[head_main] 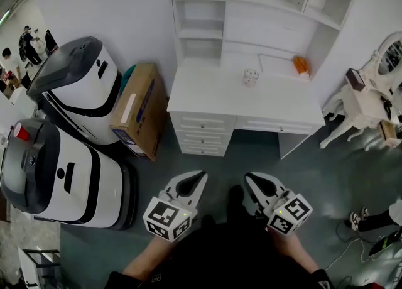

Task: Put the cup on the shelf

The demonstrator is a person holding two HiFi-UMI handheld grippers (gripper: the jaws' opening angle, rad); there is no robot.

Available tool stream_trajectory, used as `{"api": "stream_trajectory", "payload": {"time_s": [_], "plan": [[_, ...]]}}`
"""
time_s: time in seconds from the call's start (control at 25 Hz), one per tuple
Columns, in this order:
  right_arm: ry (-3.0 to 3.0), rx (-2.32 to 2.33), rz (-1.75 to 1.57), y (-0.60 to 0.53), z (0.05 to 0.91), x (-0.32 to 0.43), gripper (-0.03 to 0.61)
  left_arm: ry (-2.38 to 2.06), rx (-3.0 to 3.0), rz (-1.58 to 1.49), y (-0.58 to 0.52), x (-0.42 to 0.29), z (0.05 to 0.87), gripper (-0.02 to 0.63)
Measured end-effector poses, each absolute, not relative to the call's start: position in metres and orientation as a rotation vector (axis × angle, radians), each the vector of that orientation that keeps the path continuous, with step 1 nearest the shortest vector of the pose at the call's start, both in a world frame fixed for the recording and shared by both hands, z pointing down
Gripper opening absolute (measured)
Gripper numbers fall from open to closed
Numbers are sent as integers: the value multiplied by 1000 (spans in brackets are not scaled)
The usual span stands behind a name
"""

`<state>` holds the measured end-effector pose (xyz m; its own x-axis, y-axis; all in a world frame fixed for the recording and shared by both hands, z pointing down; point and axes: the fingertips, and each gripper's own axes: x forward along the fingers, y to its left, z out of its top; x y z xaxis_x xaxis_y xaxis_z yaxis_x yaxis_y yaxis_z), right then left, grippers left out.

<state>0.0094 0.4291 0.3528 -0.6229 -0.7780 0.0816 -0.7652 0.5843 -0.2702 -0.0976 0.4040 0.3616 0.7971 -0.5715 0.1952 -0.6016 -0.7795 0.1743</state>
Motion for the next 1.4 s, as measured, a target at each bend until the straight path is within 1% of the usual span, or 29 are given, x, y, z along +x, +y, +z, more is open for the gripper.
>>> {"api": "stream_trajectory", "payload": {"time_s": [0.32, 0.6, 0.92, 1.4], "plan": [[2791, -1277, -471, 401, 360, -8, 17, -896, 2770, 213, 377, -96, 361, 11], [2801, -1264, -521, 366, 369, 4, 17, -906, 2735, 224, 340, -85, 371, 11], [2802, -1239, -539, 305, 366, 36, 17, -886, 2734, 264, 280, -49, 374, 11], [2784, -1220, -575, 229, 367, 121, 17, -892, 2725, 293, 197, 35, 373, 11]]}}
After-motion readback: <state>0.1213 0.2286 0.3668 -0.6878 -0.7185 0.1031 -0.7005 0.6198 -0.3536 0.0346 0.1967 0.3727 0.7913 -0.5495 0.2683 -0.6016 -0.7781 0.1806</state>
